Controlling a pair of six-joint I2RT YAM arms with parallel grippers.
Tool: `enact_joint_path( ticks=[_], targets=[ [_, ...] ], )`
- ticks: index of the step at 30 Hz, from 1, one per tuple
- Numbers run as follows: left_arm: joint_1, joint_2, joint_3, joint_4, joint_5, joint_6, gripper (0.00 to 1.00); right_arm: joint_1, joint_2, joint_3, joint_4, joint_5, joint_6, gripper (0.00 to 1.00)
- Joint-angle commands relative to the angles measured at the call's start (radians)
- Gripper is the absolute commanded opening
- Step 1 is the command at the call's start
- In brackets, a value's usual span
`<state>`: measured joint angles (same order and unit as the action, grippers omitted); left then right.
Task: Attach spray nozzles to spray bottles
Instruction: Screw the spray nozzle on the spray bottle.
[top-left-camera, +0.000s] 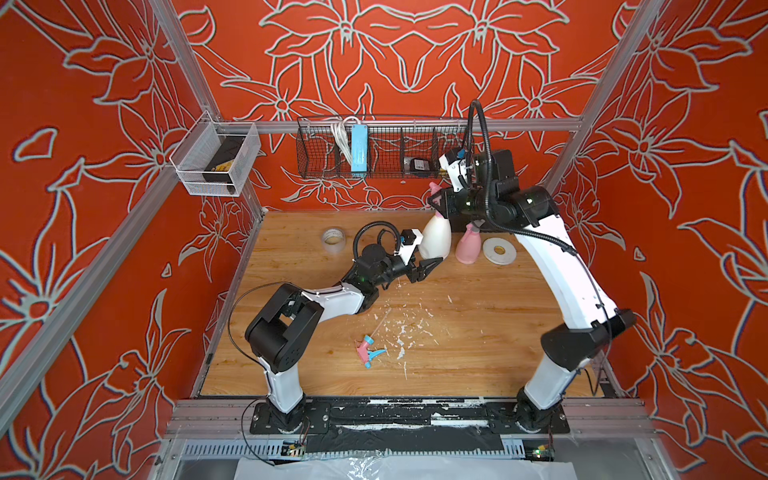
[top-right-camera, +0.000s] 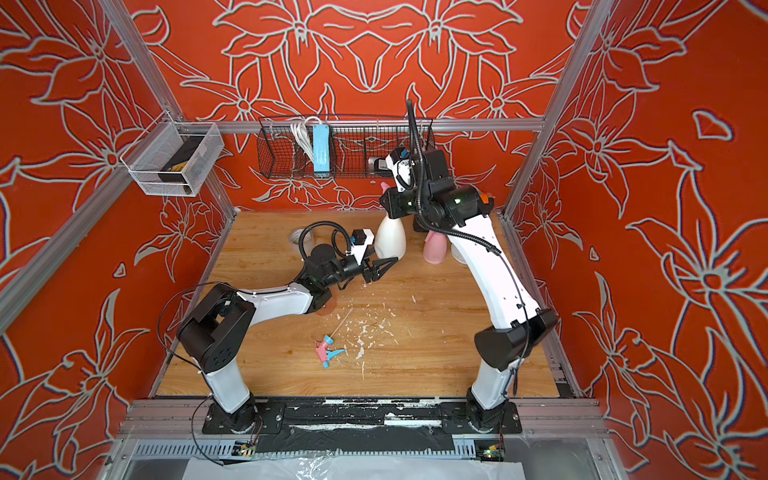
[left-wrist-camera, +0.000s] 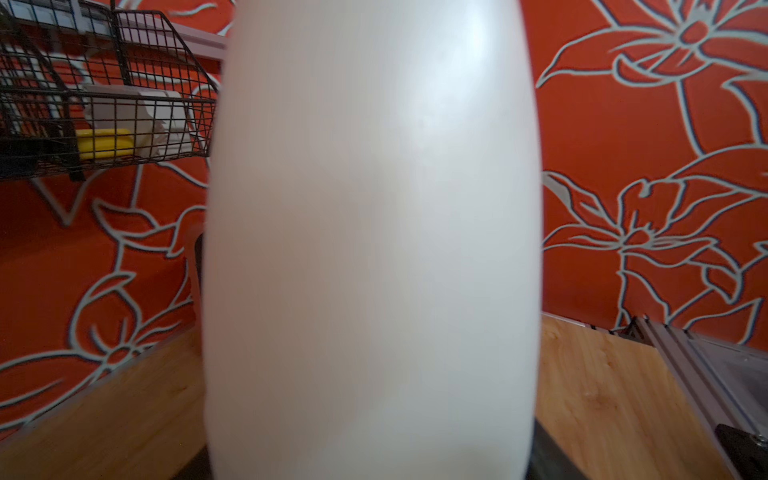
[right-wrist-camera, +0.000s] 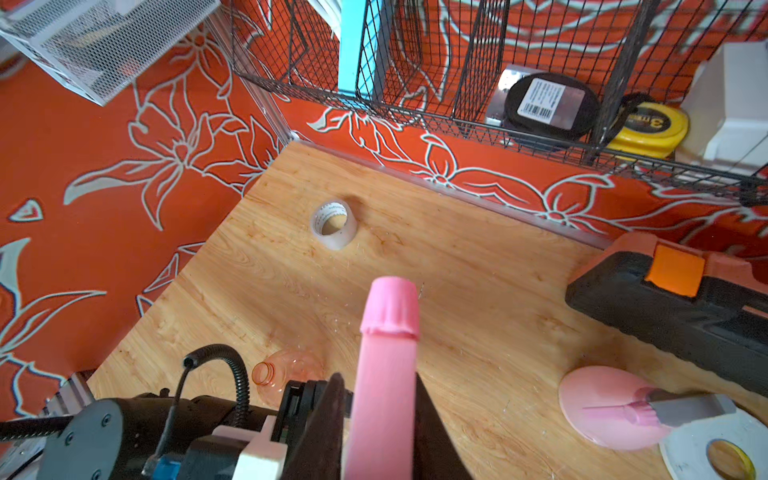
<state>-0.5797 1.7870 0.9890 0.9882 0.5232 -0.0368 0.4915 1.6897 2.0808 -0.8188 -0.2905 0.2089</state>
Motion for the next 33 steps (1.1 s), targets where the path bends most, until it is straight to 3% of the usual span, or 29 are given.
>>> enact_joint_path(
  ticks=[1, 5, 13, 21, 33],
  targets=[
    [0.014, -0.011, 0.007, 0.151, 0.046, -0.084, 0.47, 0.006, -0.103, -0.158, 0.215, -0.007, -0.019, 0.00],
    [0.020, -0.005, 0.002, 0.191, 0.069, -0.129, 0.48, 0.006, -0.166, -0.255, 0.314, -0.023, -0.051, 0.00],
    [0.040, -0.009, 0.013, 0.207, 0.104, -0.170, 0.47, 0.007, -0.174, -0.287, 0.284, -0.085, -0.124, 0.00],
    [0.063, -0.034, 0.043, 0.135, 0.120, -0.123, 0.46, 0.006, -0.130, -0.246, 0.123, -0.122, -0.216, 0.00],
    [0.033, 0.028, 0.159, 0.193, -0.021, -0.193, 0.46, 0.010, -0.146, -0.323, 0.133, 0.076, -0.084, 0.00]
  ],
)
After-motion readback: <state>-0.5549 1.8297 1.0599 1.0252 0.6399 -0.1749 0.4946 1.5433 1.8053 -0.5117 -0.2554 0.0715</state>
